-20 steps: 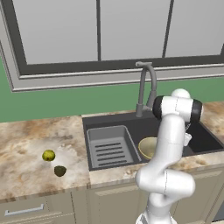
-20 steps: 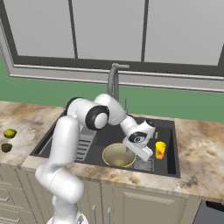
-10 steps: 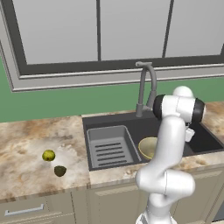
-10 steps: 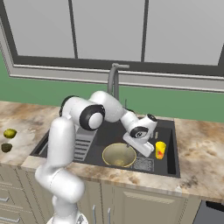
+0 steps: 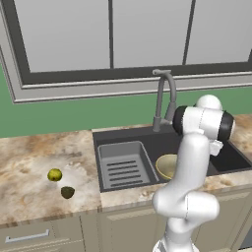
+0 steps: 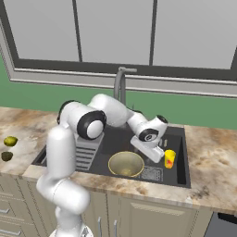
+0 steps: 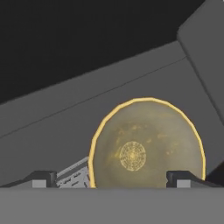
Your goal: Remove the pear and kiwi from the sink. Then move the bowl and cup from the counter to the sink for washing.
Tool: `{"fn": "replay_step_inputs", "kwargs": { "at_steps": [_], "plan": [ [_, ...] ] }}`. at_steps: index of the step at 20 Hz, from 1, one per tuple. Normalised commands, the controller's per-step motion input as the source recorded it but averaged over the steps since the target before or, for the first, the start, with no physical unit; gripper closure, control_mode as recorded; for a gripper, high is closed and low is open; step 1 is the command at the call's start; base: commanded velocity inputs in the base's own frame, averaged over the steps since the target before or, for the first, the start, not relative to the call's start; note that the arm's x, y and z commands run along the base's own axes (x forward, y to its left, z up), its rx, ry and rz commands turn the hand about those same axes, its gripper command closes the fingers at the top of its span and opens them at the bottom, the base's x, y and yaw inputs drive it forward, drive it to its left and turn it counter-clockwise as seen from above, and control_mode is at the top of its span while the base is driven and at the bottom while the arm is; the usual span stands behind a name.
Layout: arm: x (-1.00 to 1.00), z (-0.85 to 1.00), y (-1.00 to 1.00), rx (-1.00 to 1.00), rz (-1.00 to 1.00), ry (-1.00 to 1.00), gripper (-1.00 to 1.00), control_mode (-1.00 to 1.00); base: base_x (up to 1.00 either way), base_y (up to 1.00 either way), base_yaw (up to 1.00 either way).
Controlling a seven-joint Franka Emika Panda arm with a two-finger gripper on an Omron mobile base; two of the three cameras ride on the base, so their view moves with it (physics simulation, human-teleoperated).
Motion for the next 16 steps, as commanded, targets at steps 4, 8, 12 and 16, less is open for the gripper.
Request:
{"fn": "replay_step_inputs", "kwargs": {
  "at_steps": [4, 8, 12, 16],
  "plan": [
    [-0.2, 0.32, 0.0, 0.0, -0.1, 0.04, -1.0, -1.0, 0.0, 0.0, 0.0],
    [-0.24, 0.3, 0.0, 0.0, -0.18, 0.05, -1.0, -1.0, 0.0, 0.0, 0.0],
    [-0.27, 0.31, 0.0, 0.0, -0.2, 0.01, -1.0, -1.0, 0.0, 0.0, 0.0],
    [-0.27, 0.34, 0.0, -0.03, -0.2, 0.0, -1.0, -1.0, 0.0, 0.0, 0.0]
  ]
}}
